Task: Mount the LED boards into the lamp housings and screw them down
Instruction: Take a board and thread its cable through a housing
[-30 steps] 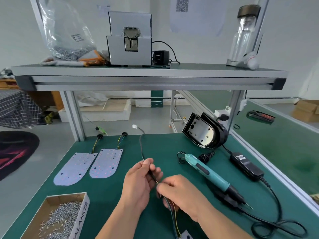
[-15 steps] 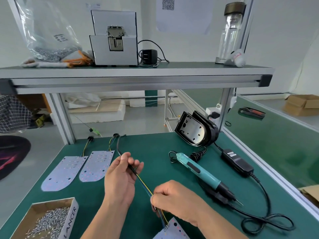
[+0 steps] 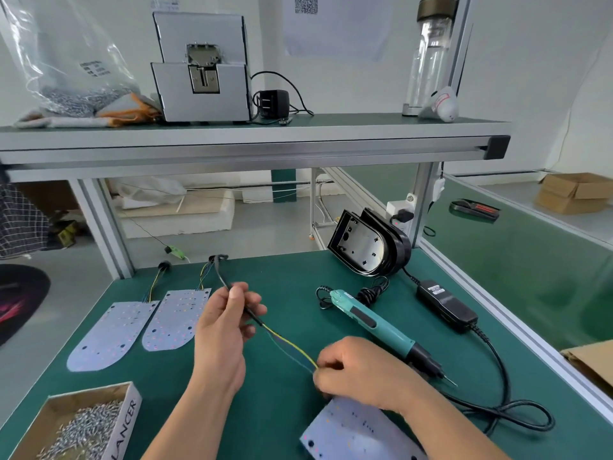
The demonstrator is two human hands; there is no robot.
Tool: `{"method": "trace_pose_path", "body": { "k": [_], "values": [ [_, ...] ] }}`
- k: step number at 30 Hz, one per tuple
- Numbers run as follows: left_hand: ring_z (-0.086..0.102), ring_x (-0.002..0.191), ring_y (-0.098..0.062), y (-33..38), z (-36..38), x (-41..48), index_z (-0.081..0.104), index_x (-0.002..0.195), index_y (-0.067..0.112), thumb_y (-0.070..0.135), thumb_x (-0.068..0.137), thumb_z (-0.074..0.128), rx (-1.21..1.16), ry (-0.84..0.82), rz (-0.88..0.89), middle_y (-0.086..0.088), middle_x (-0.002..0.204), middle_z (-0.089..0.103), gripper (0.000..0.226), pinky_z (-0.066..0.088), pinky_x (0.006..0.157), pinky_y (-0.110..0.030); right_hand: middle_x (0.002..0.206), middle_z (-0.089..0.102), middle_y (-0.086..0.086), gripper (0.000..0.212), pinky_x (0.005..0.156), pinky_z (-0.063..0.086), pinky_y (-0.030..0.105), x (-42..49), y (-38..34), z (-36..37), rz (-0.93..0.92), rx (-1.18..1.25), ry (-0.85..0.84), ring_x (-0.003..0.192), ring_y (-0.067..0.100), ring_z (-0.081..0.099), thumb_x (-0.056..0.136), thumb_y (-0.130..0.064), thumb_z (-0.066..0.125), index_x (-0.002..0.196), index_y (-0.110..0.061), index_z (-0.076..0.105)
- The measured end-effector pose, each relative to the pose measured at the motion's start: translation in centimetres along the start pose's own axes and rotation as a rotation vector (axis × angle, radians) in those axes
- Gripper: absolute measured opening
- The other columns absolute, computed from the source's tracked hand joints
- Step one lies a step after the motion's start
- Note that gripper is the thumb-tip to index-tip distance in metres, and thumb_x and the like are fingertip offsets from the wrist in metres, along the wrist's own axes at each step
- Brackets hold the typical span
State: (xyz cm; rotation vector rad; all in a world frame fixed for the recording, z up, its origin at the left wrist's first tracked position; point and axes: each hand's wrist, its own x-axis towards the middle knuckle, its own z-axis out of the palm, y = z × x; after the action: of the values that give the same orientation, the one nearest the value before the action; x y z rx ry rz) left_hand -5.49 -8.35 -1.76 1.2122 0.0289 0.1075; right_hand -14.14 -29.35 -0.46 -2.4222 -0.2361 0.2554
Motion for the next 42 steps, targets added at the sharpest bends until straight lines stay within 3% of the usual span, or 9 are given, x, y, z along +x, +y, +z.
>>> {"method": "trace_pose_path", "body": {
  "k": [5,10,17,22,25,27,31,38,42],
  "values": [
    [0.068,0.075,-0.016,1.1,-0.4,0.1,0.07,0.115,0.02,0.024,0.113,0.052,-0.048,-0.132,0.051,0.001,0.08,0.064,0.019,0.05,0.056,-0.023,0.076,0.07,0.001,0.037,0.059,0.037,0.025,1.4,0.8,1.6,0.071,0.263,0.292,0.059,0.005,0.049,0.102,-0.048,0.063,0.081,-0.018,0.072],
    [0.053,0.063,-0.02,2.1,-0.2,-1.7,0.077,0.086,0.014,0.044,0.104,0.061,0.094,-0.34,0.136,-0.004,0.064,0.051,0.038,0.044,0.06,-0.022,0.082,0.071,-0.008,0.026,0.075,0.044,0.025,3.8,0.4,2.8,0.115,0.688,0.592,0.076,0.002,0.063,0.106,-0.031,0.064,0.088,-0.013,0.069],
    [0.045,0.064,-0.013,3.0,0.6,-4.4,0.073,0.072,0.016,0.037,0.09,0.065,0.918,-0.84,0.084,0.003,0.064,0.051,0.029,0.037,0.06,-0.029,0.096,0.075,0.019,0.018,0.076,0.058,0.039,4.7,0.0,2.0,0.046,1.13,0.467,0.083,0.028,0.072,0.096,-0.015,0.06,0.101,-0.014,0.077],
    [0.051,0.073,-0.028,2.3,2.4,-6.8,0.038,0.068,0.008,0.037,0.089,0.049,1.585,-0.891,0.568,-0.01,0.063,0.045,0.037,0.044,0.063,-0.039,0.077,0.066,0.01,0.051,0.075,0.046,0.04,4.6,1.0,0.5,0.1,1.06,0.351,0.074,0.025,0.059,0.093,-0.053,0.072,0.084,-0.002,0.071],
    [0.048,0.067,-0.026,2.2,2.6,-7.3,0.043,0.068,0.009,0.039,0.084,0.046,1.498,-0.948,0.581,-0.011,0.064,0.047,0.034,0.04,0.057,-0.039,0.073,0.062,0.007,0.047,0.079,0.043,0.037,4.0,1.3,0.3,-0.032,0.931,0.422,0.075,0.021,0.054,0.091,-0.038,0.078,0.085,0.008,0.067],
    [0.055,0.07,-0.018,2.7,2.5,-6.7,0.061,0.07,0.017,0.038,0.086,0.053,1.036,-0.84,0.334,-0.004,0.072,0.059,0.028,0.046,0.059,-0.037,0.074,0.061,0.01,0.041,0.081,0.045,0.035,3.6,1.2,0.2,-0.064,1.022,0.464,0.079,0.023,0.055,0.085,-0.033,0.077,0.101,0.005,0.075],
    [0.066,0.08,-0.011,2.2,1.2,-3.2,0.081,0.086,0.024,0.033,0.091,0.061,0.257,-0.151,0.115,-0.001,0.084,0.071,0.023,0.043,0.05,-0.023,0.071,0.057,0.011,0.033,0.067,0.045,0.028,2.7,1.0,0.1,-0.156,1.143,0.464,0.071,0.022,0.054,0.09,-0.021,0.067,0.118,-0.011,0.081],
    [0.07,0.075,-0.016,-3.2,2.9,3.1,0.072,0.105,0.012,0.006,0.099,0.059,0.277,0.027,-0.174,-0.008,0.093,0.075,0.016,0.055,0.053,-0.026,0.067,0.05,0.009,0.039,0.07,0.042,0.028,2.5,1.2,0.4,-0.228,1.217,0.52,0.068,0.022,0.047,0.092,-0.016,0.06,0.127,-0.016,0.078],
    [0.057,0.07,-0.025,-4.9,6.7,8.1,0.063,0.082,0.009,0.005,0.092,0.058,0.564,-0.13,-0.105,-0.008,0.077,0.062,0.012,0.049,0.066,-0.033,0.064,0.047,0.011,0.043,0.069,0.043,0.03,2.2,1.7,0.3,-0.277,1.318,0.54,0.065,0.022,0.048,0.093,-0.013,0.057,0.13,-0.015,0.076]
  ]
}}
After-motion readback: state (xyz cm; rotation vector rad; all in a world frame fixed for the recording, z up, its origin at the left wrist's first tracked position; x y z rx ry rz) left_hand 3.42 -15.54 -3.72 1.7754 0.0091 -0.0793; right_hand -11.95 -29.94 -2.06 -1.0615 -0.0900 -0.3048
